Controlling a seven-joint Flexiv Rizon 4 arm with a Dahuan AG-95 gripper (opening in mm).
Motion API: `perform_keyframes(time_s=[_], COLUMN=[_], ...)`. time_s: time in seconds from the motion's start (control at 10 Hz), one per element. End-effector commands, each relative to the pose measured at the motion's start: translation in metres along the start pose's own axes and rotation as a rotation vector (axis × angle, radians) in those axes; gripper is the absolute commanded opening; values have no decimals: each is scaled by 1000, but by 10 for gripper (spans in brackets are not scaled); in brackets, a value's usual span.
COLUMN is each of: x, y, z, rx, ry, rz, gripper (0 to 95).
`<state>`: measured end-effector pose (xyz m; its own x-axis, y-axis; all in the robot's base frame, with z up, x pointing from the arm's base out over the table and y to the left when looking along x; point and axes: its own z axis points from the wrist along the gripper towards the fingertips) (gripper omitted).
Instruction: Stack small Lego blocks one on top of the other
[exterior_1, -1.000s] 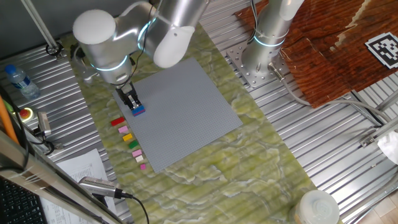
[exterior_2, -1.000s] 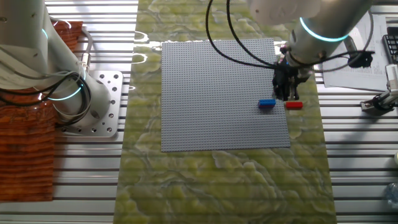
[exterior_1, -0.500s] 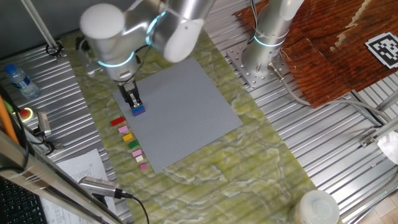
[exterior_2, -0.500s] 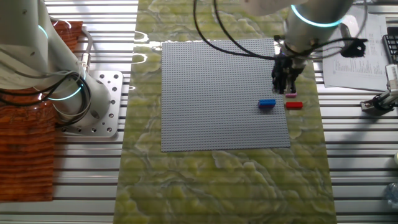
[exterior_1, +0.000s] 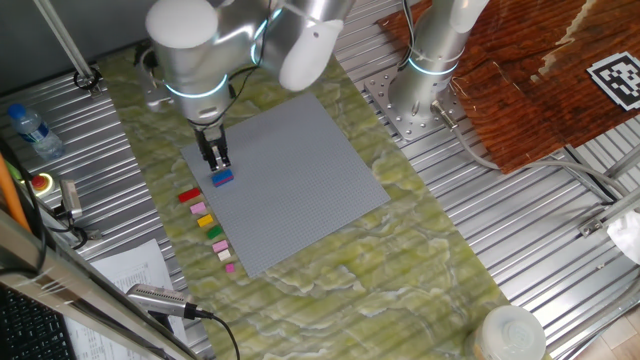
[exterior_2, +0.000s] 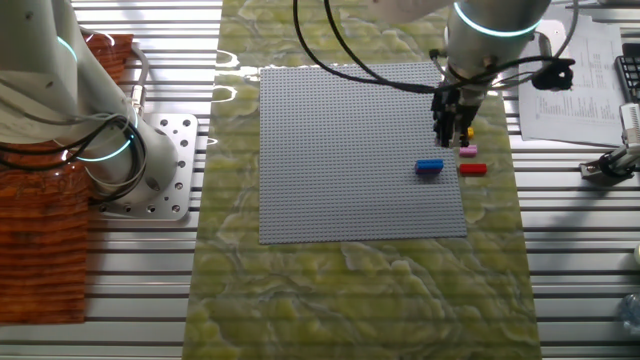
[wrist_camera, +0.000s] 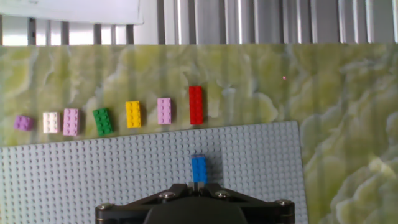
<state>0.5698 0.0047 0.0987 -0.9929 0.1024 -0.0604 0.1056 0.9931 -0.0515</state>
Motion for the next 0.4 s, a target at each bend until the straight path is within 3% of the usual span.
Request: perform_keyframes(time_s=[0.1, 0.2, 0.4], x=[4, 5, 6], y=[-1, -2, -2], z=[-3, -4, -3], rx=[55, 73, 57], ry=[-41, -41, -38], rz=[18, -1, -10], gripper=[0, 0, 0])
